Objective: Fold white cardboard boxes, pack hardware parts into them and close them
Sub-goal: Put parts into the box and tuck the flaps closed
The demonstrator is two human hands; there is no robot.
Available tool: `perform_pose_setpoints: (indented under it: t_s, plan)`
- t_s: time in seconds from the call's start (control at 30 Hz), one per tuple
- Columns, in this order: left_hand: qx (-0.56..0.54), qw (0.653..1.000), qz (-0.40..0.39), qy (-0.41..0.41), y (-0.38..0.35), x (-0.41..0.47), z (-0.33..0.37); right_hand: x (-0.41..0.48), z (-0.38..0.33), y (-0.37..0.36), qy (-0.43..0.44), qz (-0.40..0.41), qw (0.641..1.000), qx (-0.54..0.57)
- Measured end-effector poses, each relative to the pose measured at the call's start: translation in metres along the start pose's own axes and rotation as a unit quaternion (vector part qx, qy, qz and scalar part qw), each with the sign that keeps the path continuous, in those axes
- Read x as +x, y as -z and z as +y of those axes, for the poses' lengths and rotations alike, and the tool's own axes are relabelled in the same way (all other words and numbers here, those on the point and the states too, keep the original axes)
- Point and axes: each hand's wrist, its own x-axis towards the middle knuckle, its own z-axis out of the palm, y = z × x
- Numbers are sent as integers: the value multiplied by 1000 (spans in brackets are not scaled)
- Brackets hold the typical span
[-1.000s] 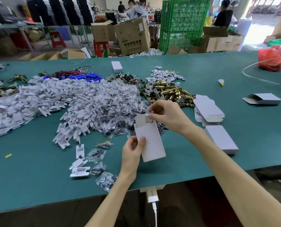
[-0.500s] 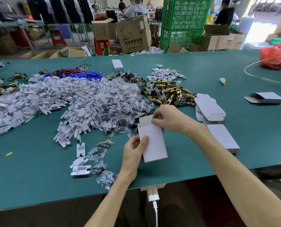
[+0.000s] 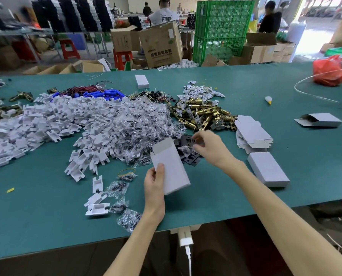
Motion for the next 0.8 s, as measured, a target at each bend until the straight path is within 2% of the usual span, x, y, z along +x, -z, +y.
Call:
perform_pose_setpoints:
  t_s: [0.13,0.33,0.67,0.8]
  plan:
    - [4,1000,-2,4,0,0,-2,-8,18,-35,-50,-68,996,-20]
    - [22,999,-23,-27,-3,-3,-3,-12,18,-58,-70,12,997,-40]
    - [44,997,-45,-52,-4,-5,-3,-14,11,-58,-1,31,987,-160]
    - [49,996,-45,-53,-4,-7,-2,-18,6,-60,-3,23,977,-213]
